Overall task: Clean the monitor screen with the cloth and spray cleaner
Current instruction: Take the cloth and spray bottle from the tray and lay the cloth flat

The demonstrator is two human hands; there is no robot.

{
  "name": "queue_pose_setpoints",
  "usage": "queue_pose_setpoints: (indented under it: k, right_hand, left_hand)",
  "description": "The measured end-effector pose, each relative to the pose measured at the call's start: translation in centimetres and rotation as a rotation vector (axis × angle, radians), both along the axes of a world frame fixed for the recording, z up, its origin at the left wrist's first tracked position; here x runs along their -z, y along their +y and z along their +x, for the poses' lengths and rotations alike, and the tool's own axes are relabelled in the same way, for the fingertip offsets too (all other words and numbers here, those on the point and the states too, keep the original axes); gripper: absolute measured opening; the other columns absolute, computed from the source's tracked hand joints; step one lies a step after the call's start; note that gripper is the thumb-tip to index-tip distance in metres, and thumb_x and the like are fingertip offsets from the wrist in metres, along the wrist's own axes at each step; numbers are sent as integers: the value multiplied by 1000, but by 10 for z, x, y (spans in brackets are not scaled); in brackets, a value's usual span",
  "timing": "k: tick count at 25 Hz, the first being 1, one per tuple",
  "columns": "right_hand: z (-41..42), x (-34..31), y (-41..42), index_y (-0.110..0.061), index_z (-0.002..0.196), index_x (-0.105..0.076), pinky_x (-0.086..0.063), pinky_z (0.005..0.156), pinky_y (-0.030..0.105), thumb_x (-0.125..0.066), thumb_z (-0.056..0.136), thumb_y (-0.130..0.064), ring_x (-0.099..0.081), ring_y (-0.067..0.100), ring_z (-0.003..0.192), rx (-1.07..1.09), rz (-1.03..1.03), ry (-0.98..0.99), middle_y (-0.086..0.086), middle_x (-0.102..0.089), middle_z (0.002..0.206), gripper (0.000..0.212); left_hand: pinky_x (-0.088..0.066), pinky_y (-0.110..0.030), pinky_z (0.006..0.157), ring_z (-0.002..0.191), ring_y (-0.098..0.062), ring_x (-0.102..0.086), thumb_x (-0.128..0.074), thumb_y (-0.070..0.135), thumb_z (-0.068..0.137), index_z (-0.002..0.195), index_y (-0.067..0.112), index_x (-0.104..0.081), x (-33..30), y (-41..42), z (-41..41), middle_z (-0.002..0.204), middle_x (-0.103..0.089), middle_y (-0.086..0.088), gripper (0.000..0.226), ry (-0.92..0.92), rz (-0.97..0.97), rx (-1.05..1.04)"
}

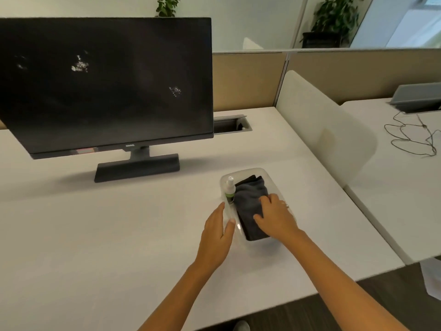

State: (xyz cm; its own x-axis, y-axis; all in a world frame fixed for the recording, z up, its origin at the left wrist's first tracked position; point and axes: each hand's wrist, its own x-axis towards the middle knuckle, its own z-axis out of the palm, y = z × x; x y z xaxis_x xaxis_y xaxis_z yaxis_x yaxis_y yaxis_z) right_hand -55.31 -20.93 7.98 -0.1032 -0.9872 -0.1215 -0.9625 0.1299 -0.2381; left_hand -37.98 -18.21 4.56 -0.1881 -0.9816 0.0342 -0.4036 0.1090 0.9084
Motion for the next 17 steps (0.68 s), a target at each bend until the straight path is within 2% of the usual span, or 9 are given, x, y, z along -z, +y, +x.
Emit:
queue_pose_setpoints:
  k: [2,3,6,8,10,13,17]
  right_hand:
    - [2,5,-8,-14,135,-34,-46,93,38,-54,89,-45,-45,31,120,-27,49,65,14,-39,138,59]
    - [4,9,-11,-15,137,-31,-46,93,38,-55,87,-50,-44,31,122,-35,52,72,15,-38,139,65]
    - [9,17,-17,-16,139,-27,-46,95,39,-58,77,-66,-40,32,127,-43,91,124,16,-33,143,85]
    - [15,22,-20,-15,138,-26,-44,98,40,-62,72,-68,-38,34,129,-54,131,194,18,-31,144,92]
    - [20,24,-26,-14,138,-26,-45,99,39,-67,73,-61,-38,34,128,-49,145,221,19,-30,143,90]
    - [22,23,-33,-15,133,-35,-48,95,34,-69,80,-42,-47,30,118,8,88,176,16,-36,137,69]
    - [20,20,-35,-14,128,-42,-50,87,28,-65,87,-29,-55,23,104,38,16,164,11,-46,128,49]
  left_hand:
    - [-24,2,94,115,28,-29,-38,37,97,125,64,-18,-2,-5,-14,126,-28,49,43,72,-8,-19]
    - [-24,4,91,114,29,-29,-37,37,97,124,66,-16,-2,-6,-19,123,-27,52,45,89,1,-43]
    - [-22,0,96,116,29,-24,-35,43,95,127,63,-8,1,-7,-29,128,-20,51,47,112,64,-98]
    - [-23,5,91,117,31,-23,-32,44,94,127,65,-7,5,-6,-32,126,-19,56,46,144,79,-106]
    - [-22,7,90,117,31,-21,-30,46,93,128,65,-7,6,-6,-34,127,-19,56,46,164,103,-113]
    - [-19,6,93,120,30,-18,-29,47,93,130,62,-5,10,-6,-34,129,-17,55,47,169,118,-111]
    - [-13,2,100,128,23,-12,-29,39,98,134,57,-1,12,-6,-33,141,-11,40,49,137,124,-102]
